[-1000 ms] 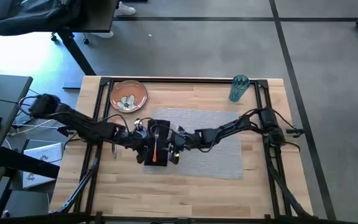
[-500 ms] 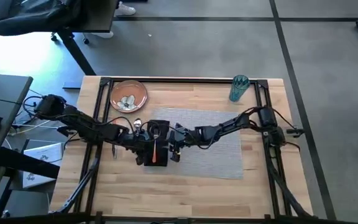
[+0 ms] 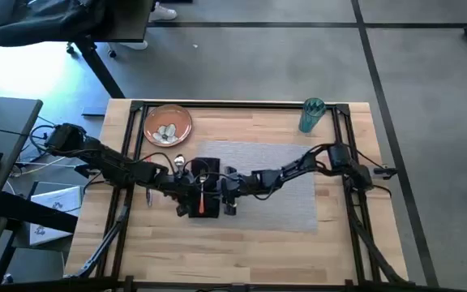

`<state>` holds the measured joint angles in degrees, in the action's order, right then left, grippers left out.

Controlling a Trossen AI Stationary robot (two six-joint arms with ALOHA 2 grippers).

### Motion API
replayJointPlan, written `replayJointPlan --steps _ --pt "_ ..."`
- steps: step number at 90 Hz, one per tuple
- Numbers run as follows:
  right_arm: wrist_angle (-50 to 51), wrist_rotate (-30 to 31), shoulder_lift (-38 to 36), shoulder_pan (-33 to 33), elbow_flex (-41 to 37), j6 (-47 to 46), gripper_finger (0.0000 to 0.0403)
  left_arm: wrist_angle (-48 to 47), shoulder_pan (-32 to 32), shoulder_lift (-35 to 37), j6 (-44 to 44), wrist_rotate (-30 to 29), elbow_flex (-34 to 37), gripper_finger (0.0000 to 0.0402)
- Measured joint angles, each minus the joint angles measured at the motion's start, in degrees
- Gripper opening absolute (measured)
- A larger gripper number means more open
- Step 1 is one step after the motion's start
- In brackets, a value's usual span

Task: Set table place
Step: Adjust the black table napkin

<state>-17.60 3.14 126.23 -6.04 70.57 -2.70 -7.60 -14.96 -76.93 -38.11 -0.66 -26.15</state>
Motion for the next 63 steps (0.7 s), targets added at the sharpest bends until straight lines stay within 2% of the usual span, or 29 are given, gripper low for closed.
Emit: replayJointPlan --steps 21,40,63 --pt "1.29 -0.13 -0.09 0.31 0.04 -0.31 0.0123 -0.3 -3.31 -0.02 0.56 1.42 -0.02 0.0161" --pt "1.11 0.24 -0.09 0.31 -0.03 -0.9 0.0123 -2.2 -4.5 0.07 3.73 -2.82 -0.07 0.0161" --pt "0.87 0.5 -0.74 0.46 -0.08 -1.35 0.0123 -13.36 -4.25 2.54 5.65 -5.02 -5.45 0.0161"
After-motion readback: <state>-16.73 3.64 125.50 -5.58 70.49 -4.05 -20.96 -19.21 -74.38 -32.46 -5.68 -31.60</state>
